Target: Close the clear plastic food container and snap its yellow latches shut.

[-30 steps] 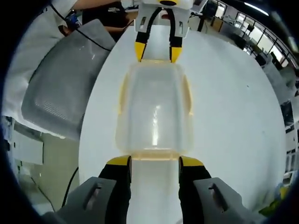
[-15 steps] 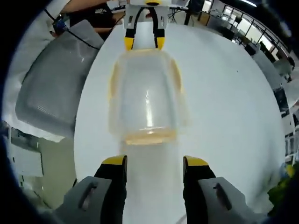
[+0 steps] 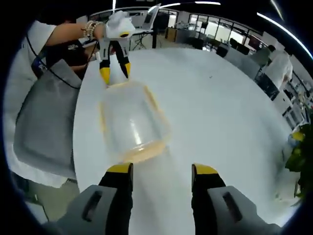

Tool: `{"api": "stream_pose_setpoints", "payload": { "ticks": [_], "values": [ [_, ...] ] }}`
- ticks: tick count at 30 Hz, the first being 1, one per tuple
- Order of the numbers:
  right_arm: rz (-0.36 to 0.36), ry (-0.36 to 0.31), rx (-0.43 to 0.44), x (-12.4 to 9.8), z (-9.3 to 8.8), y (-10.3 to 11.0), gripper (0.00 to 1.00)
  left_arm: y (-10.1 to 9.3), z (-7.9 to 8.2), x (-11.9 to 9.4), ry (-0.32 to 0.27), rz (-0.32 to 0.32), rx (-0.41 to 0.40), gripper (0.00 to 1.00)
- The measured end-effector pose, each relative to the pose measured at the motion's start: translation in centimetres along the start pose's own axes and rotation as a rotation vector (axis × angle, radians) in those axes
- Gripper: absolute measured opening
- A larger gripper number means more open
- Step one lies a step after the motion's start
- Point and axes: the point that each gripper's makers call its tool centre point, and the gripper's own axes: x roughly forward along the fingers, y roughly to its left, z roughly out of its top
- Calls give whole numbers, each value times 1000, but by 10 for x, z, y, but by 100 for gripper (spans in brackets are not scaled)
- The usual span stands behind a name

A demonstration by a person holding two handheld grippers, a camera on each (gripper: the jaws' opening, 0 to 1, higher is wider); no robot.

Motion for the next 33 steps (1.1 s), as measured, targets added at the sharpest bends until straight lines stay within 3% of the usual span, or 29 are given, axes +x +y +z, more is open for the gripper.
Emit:
{"api": "stream_pose_setpoints", "payload": {
  "ticks": [2, 4, 7, 10, 12, 16, 19, 22, 24, 27, 30, 33],
  "values": [
    [-22, 4, 5, 1, -1, -1, 38, -4, 8, -1, -44, -6, -36, 44],
    [-38, -12, 33, 1, 1, -2, 43, -10, 17, -2, -87, -14, -86, 47],
    [-63, -35, 161, 0, 5, -6, 43, -21, 26, -3, -130, -60, -194, 50],
    [-53, -57, 291, -2, 11, -7, 39, -33, 38, -4, -172, -137, -362, 51],
    [12, -91, 413, -2, 21, -2, 38, -33, 45, -3, -176, -169, -507, 49],
    [98, -124, 575, -3, 32, 2, 36, -19, 47, 0, -163, -108, -558, 40],
    [147, -131, 667, -2, 36, 5, 37, -25, 47, 4, -138, -148, -653, 39],
    [206, -102, 734, 1, 31, 10, 44, -27, 47, 9, -118, -163, -723, 40],
    [218, -80, 801, 4, 27, 10, 41, -24, 45, 13, -105, -141, -769, 41],
    [208, -69, 843, 7, 22, 5, 33, -28, 50, 15, -106, -170, -817, 40],
    [230, -77, 895, 6, 23, 6, 34, -31, 53, 16, -105, -180, -836, 40],
    [282, -64, 973, 6, 23, 12, 34, -34, 45, 20, -56, -167, -823, 39]
  ]
}}
